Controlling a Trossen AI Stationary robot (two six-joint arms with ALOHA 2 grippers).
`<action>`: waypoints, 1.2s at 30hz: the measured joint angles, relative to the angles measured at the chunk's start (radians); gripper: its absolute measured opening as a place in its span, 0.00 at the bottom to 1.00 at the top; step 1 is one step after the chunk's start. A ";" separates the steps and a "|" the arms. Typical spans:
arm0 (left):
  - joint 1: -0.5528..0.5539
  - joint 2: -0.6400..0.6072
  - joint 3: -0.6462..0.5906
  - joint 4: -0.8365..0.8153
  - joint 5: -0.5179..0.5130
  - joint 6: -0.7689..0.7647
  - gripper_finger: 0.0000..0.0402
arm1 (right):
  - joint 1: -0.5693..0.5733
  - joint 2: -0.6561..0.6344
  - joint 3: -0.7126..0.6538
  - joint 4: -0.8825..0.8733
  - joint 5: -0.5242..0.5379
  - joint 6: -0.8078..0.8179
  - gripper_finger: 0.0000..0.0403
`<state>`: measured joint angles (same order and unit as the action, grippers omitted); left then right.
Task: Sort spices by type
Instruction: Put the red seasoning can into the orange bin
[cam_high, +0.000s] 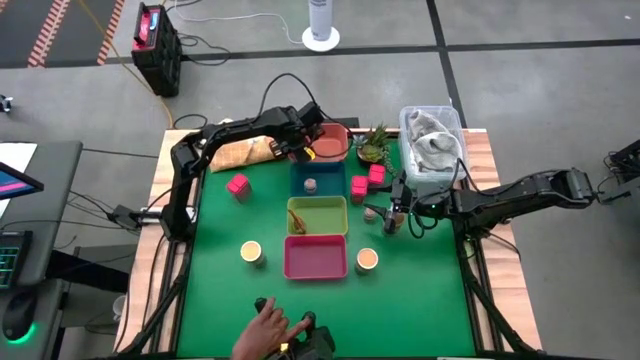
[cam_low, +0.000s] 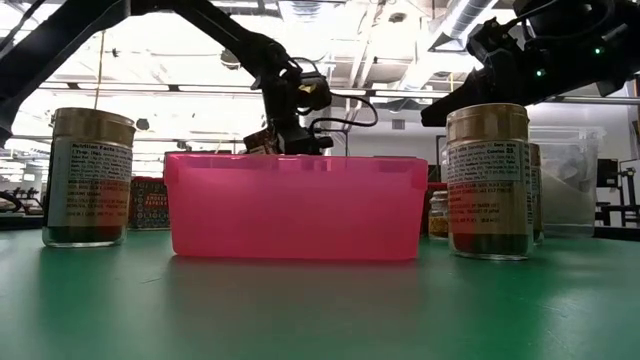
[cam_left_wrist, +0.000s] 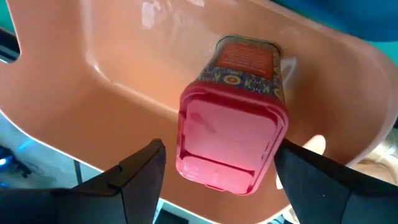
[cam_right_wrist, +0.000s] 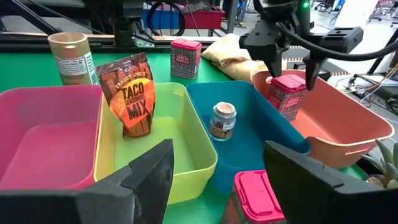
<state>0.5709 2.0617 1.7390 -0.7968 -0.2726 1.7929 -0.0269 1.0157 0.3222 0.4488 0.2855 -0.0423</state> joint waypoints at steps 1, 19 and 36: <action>0.000 0.000 0.000 -0.001 0.000 -0.002 0.71 | 0.000 0.000 0.000 0.000 0.000 -0.001 0.68; -0.004 -0.065 0.001 -0.060 -0.092 -0.131 0.71 | -0.002 -0.001 0.000 0.001 0.000 0.008 0.68; -0.114 -0.168 -0.021 -0.533 -0.046 -1.623 0.71 | -0.007 -0.036 0.000 -0.032 0.000 0.015 0.68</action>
<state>0.4571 1.8937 1.7184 -1.3294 -0.3187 0.1702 -0.0343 0.9794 0.3222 0.4172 0.2853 -0.0274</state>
